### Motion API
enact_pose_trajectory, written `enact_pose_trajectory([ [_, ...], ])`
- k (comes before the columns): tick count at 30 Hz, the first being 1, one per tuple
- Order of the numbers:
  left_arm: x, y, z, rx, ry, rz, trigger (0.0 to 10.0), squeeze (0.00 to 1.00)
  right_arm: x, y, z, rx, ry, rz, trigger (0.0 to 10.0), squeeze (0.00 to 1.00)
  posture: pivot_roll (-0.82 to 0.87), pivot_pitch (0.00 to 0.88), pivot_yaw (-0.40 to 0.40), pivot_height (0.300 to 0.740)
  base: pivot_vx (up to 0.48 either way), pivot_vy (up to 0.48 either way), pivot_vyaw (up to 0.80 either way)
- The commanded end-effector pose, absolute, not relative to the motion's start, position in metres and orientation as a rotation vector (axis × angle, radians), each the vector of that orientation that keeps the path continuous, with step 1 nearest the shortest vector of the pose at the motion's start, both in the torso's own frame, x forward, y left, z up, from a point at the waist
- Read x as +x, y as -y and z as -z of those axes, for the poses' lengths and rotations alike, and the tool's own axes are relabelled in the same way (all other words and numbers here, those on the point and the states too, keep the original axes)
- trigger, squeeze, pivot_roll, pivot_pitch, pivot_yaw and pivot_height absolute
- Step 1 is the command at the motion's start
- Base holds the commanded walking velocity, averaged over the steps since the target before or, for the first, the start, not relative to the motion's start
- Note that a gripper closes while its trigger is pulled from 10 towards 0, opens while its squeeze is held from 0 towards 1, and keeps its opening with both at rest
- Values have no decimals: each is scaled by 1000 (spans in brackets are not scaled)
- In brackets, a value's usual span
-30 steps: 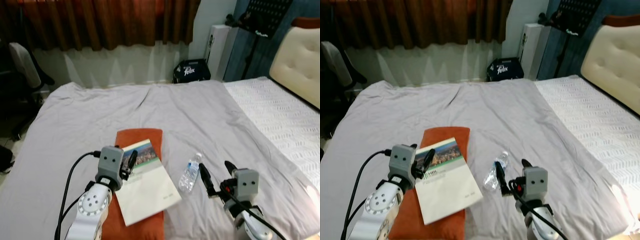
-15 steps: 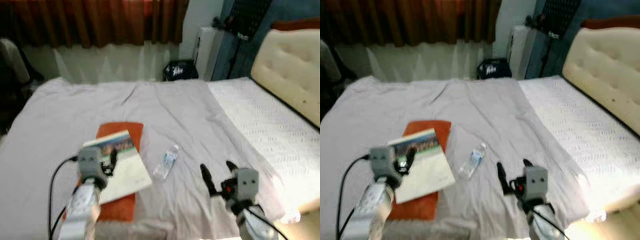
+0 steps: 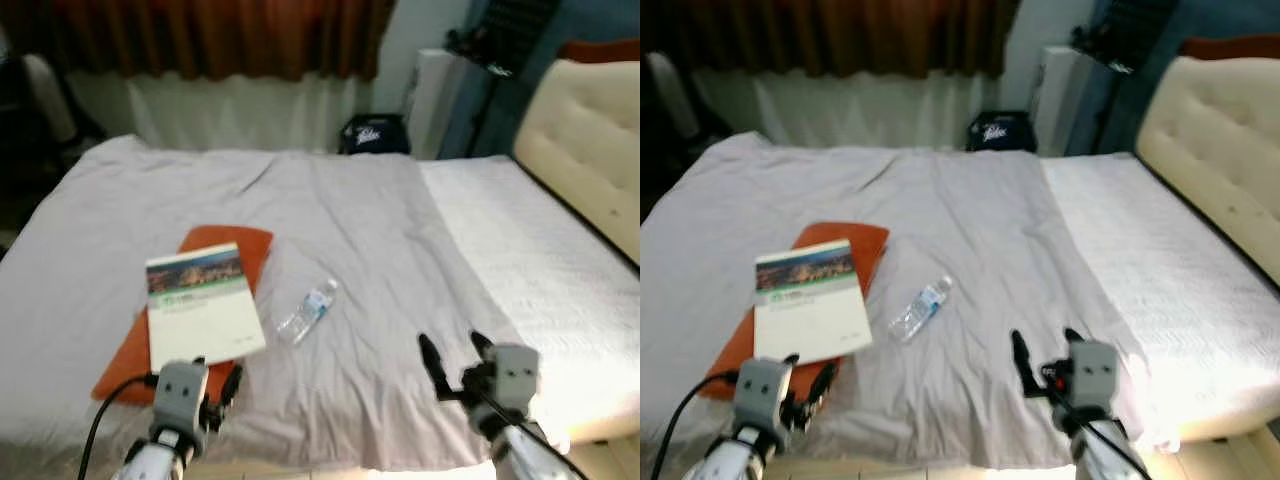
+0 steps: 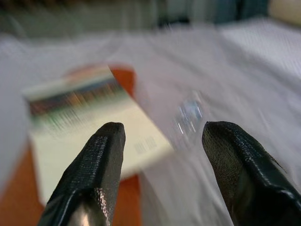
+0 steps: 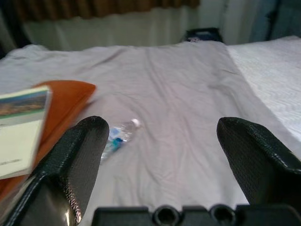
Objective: Clean up the room
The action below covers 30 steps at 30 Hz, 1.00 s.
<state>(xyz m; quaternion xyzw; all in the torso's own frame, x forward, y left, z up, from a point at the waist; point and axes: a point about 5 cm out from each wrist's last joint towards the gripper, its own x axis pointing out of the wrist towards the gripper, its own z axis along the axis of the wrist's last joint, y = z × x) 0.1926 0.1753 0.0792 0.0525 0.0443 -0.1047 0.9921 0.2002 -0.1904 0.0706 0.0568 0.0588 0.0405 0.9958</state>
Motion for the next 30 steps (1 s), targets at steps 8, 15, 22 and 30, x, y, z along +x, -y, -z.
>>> enact_pose_trajectory([
  [8, 199, -171, -94, 17, -52, 157, 10000, 0, 198, 186, -73, 52, -101, -152, 10000, 0, 85, 0, -94, 736, 168, 0, 0],
  [15, 206, -168, -91, 39, -66, 169, 10000, 0, 202, 180, -75, 50, -92, -171, 10000, 0, 70, 0, -82, 736, 480, 0, 0],
  [22, 221, -160, -91, 88, -77, 262, 10000, 0, 204, 179, -75, 38, -98, -154, 10000, 0, 49, 0, -64, 736, 480, 0, 0],
  [30, 234, -153, -92, 117, -87, 293, 10000, 0, 204, 179, -75, 18, -102, -142, 10000, 0, 32, 0, -48, 736, 60, 0, 0],
])
